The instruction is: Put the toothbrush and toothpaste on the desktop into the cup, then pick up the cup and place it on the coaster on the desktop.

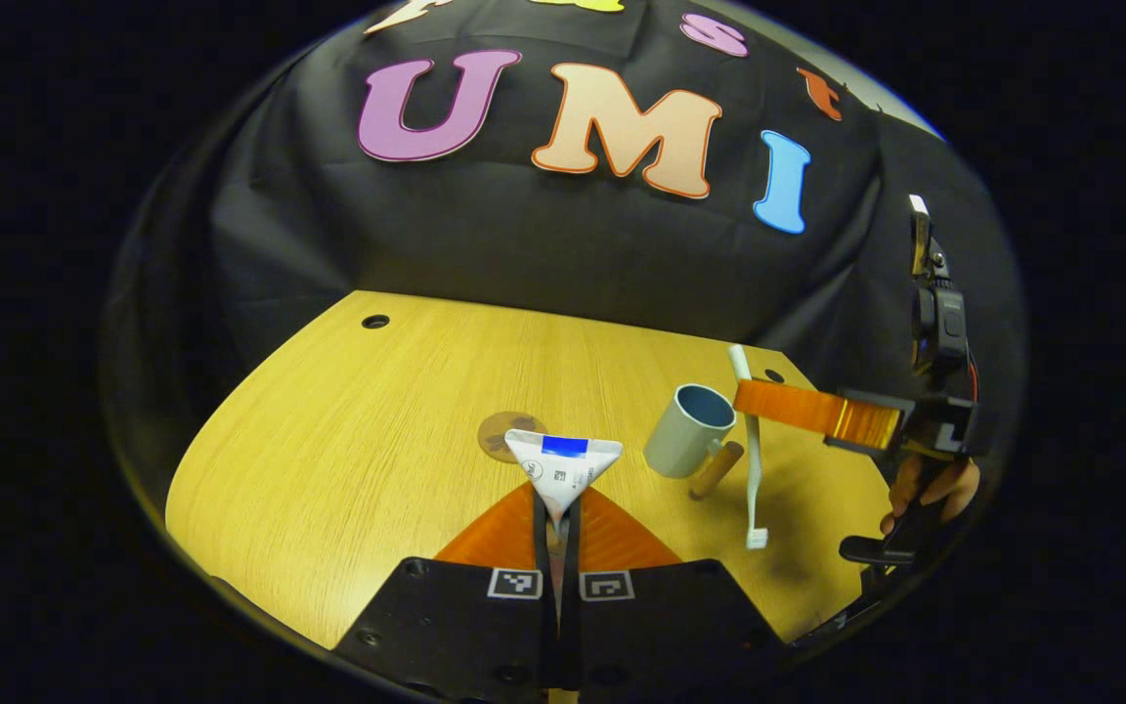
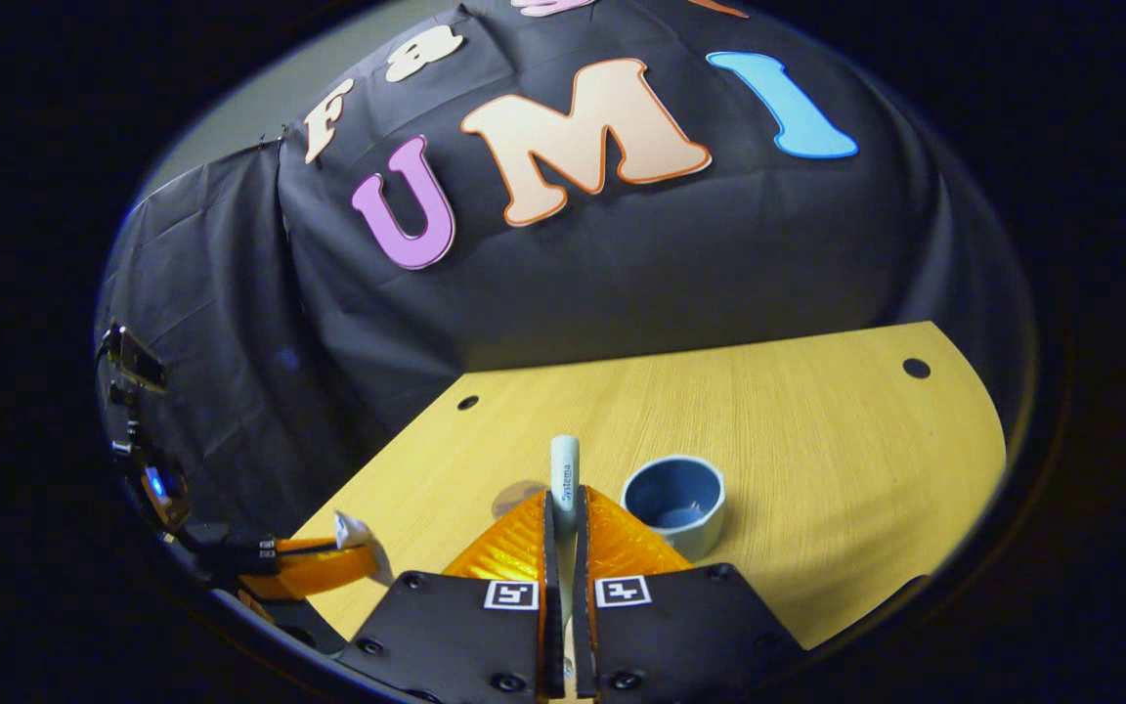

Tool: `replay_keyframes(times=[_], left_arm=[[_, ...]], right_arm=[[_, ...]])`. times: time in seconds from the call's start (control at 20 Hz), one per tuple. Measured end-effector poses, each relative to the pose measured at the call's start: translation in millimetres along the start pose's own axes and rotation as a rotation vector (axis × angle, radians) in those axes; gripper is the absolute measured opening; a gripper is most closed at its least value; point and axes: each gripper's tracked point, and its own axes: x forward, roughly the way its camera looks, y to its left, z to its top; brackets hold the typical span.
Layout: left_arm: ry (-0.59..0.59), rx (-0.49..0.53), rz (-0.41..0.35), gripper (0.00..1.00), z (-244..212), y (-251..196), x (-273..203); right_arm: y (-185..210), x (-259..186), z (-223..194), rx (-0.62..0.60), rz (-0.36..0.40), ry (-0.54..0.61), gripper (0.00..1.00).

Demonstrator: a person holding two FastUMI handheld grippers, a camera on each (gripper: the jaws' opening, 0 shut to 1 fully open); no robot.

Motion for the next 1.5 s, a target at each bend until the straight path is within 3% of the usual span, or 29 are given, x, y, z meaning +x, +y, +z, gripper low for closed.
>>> replay_keyframes(times=[0.5,0.75,1.05,1.1,1.25,1.4,1.5], left_arm=[[-0.002,-0.054,0.032,0.0,10,-2,-11],[-0.003,-0.065,0.074,0.0,12,3,-19],[-0.021,-0.057,0.066,0.0,23,-2,-13],[-0.026,-0.056,0.059,0.0,26,-4,-11],[-0.043,-0.037,0.029,0.0,39,-13,-3],[-0.057,-0.033,-0.017,0.0,52,-27,10],[-0.072,-0.031,-0.058,0.0,65,-42,19]], right_arm=[[-41,55,98,-0.006,-0.093,-0.269,0.06],[-56,78,87,-0.041,-0.122,-0.262,0.07],[-60,80,69,-0.085,-0.14,-0.232,0.12],[-60,76,66,-0.089,-0.142,-0.228,0.16],[-57,57,53,-0.098,-0.132,-0.211,0.46],[-63,30,36,-0.137,-0.157,-0.201,1.0],[-70,13,26,-0.147,-0.166,-0.184,0.98]])
